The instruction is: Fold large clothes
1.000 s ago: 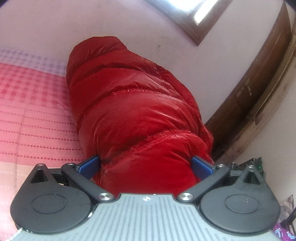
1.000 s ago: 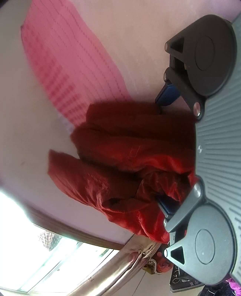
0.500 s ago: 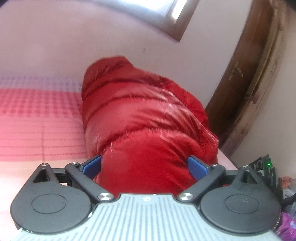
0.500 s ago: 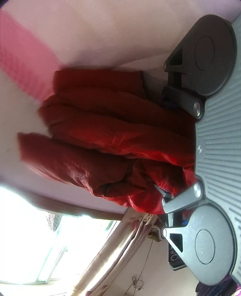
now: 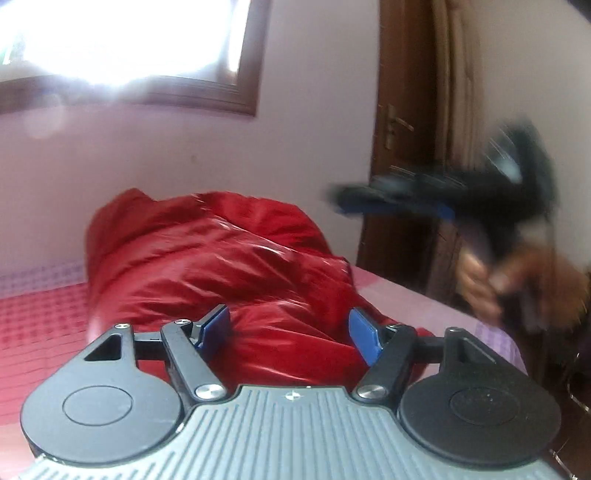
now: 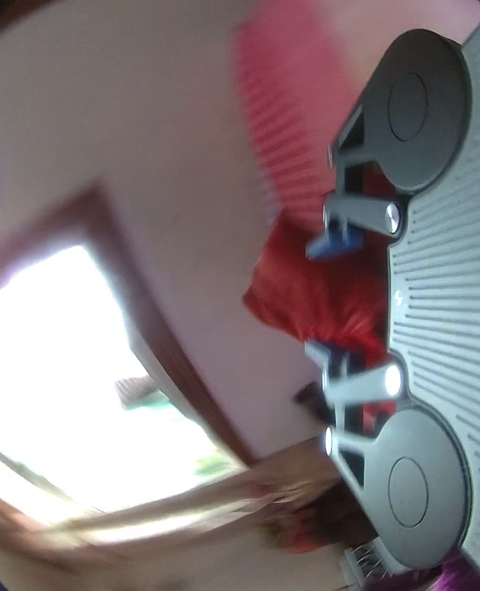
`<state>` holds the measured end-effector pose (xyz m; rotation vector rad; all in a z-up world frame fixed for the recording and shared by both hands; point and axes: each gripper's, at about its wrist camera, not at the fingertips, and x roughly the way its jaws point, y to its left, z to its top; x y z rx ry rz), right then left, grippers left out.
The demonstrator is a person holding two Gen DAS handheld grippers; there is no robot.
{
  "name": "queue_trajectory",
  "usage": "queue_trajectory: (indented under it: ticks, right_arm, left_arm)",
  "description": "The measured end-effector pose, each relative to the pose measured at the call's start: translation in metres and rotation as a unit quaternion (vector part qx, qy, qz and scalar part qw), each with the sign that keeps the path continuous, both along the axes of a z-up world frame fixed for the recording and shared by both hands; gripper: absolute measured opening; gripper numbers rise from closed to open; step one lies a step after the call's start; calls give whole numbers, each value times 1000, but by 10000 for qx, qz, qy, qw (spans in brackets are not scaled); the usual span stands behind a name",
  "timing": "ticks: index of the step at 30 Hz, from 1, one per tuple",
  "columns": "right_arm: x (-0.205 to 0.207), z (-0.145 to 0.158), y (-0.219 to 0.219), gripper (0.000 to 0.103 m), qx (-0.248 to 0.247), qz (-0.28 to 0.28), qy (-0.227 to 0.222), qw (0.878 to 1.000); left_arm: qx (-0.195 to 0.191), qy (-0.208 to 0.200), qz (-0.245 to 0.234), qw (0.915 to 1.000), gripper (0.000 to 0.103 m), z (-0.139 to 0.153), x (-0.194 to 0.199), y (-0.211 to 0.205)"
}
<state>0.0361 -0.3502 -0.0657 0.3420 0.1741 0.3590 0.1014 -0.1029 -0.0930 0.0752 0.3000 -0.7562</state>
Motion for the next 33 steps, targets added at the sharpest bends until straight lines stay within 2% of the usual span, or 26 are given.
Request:
queue_trajectory:
  ticks: [3, 5, 7, 8, 9, 10, 18, 25, 29, 32, 33]
  right_arm:
    - [42, 17, 30, 32, -1250, 54, 178, 9920]
    - [66, 15, 48, 32, -2187, -33, 368, 9751]
    - [80, 3, 58, 32, -2956, -172, 507, 9538]
    - [83, -4, 57, 32, -3189, -225, 585, 9457]
    - [81, -11, 56, 32, -3234, -264, 668, 9435]
    - [80, -15, 50, 32, -3142, -304, 752, 9459]
    - [75, -65, 8, 32, -2011, -501, 1036, 9728]
    - [85, -95, 0, 32, -1509, -563, 974, 9821]
    - [83, -92, -1, 33, -1325, -583, 1027, 9841]
    - [83, -75, -19, 42, -589, -638, 1302, 9877]
    - [76, -69, -26, 53, -341, -670, 1308, 9886]
  left_arm:
    - [7, 95, -198, 9998, 72, -7, -2, -14]
    - [164, 2, -284, 9995, 77, -12, -6, -24]
    - [151, -7, -351, 9993, 80, -15, -7, -29]
    - [119, 11, -387, 9992, 80, -15, -7, -31]
    - [97, 8, -409, 9991, 80, -16, -7, -32]
    - [92, -7, -430, 9990, 83, -18, -8, -33]
    - [263, -201, -608, 9976, 83, -32, -4, -44]
    - [381, -262, -662, 9967, 83, -35, 0, -52]
    - [487, -273, -704, 9960, 87, -38, 0, -54]
    - [573, -253, -705, 9955, 91, -38, 4, -56]
    - [561, -249, -693, 9957, 91, -37, 4, -55]
